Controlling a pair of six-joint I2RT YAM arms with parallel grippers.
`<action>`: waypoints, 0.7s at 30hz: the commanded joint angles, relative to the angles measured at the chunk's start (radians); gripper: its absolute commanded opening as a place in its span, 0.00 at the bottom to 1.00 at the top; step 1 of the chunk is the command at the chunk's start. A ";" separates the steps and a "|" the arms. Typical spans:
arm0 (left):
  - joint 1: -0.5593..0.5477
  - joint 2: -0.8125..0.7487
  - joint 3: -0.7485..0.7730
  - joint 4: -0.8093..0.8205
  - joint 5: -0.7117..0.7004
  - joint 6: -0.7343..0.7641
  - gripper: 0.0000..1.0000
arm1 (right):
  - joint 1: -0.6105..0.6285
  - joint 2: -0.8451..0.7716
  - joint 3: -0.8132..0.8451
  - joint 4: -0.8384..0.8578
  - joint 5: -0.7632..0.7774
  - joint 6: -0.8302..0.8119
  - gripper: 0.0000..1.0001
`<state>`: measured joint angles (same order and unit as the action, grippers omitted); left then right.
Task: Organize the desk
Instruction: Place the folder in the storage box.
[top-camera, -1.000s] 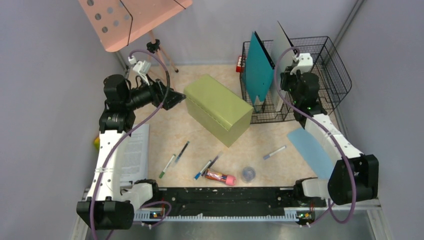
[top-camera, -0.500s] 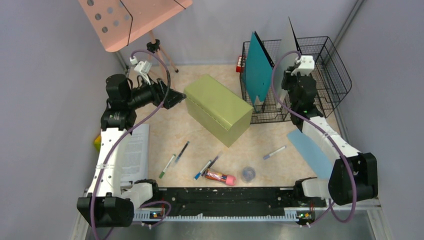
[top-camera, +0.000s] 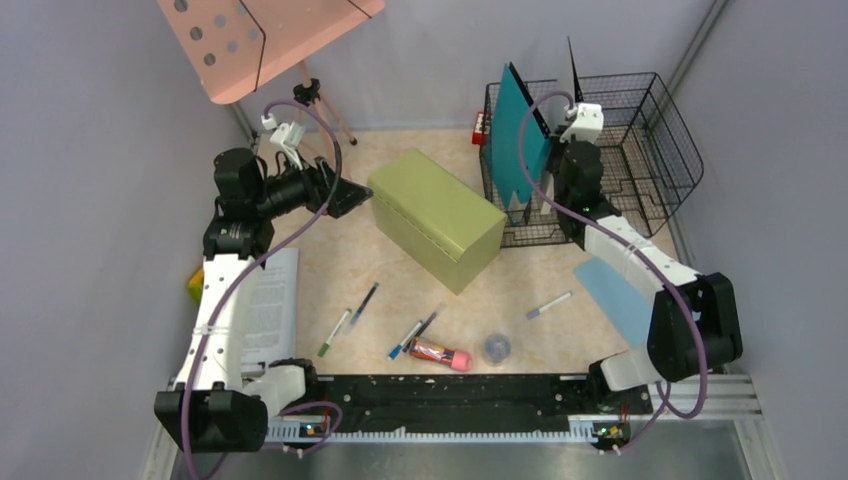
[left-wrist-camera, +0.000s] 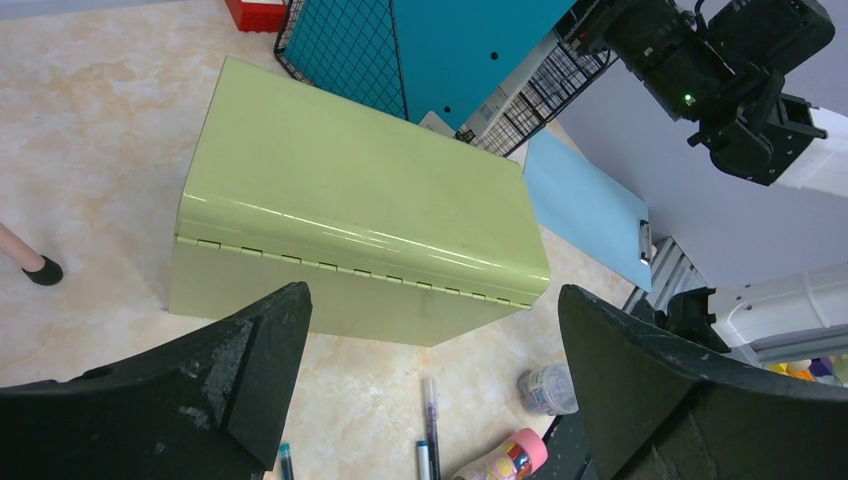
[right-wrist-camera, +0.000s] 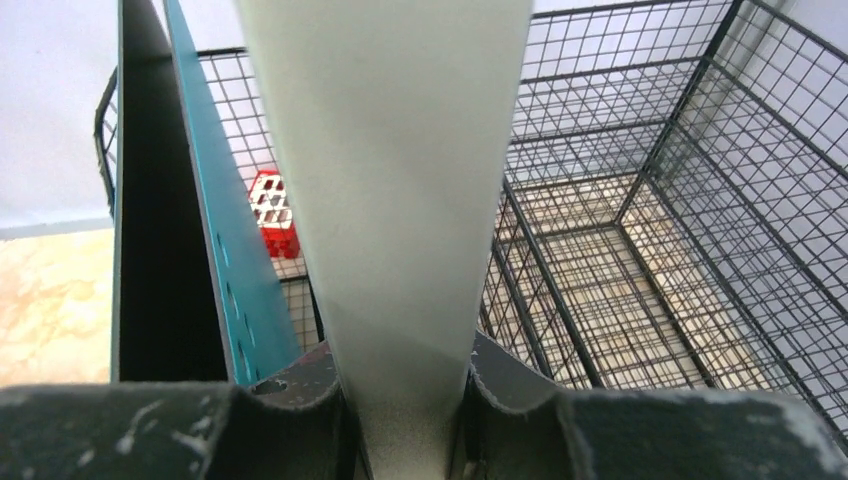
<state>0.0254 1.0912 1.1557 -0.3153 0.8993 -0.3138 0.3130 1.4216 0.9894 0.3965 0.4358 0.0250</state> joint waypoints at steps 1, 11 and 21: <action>0.002 0.007 -0.006 0.049 0.004 -0.001 0.99 | 0.009 0.021 0.109 0.107 0.101 -0.011 0.00; 0.002 0.018 -0.007 0.053 0.004 -0.005 0.99 | 0.020 0.063 0.193 0.059 0.115 0.019 0.00; 0.002 0.002 -0.026 0.063 0.012 -0.005 0.99 | 0.077 0.118 0.126 0.249 0.185 -0.081 0.00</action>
<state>0.0254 1.1088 1.1450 -0.3084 0.8997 -0.3149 0.3542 1.5146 1.1381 0.4435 0.5808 0.0147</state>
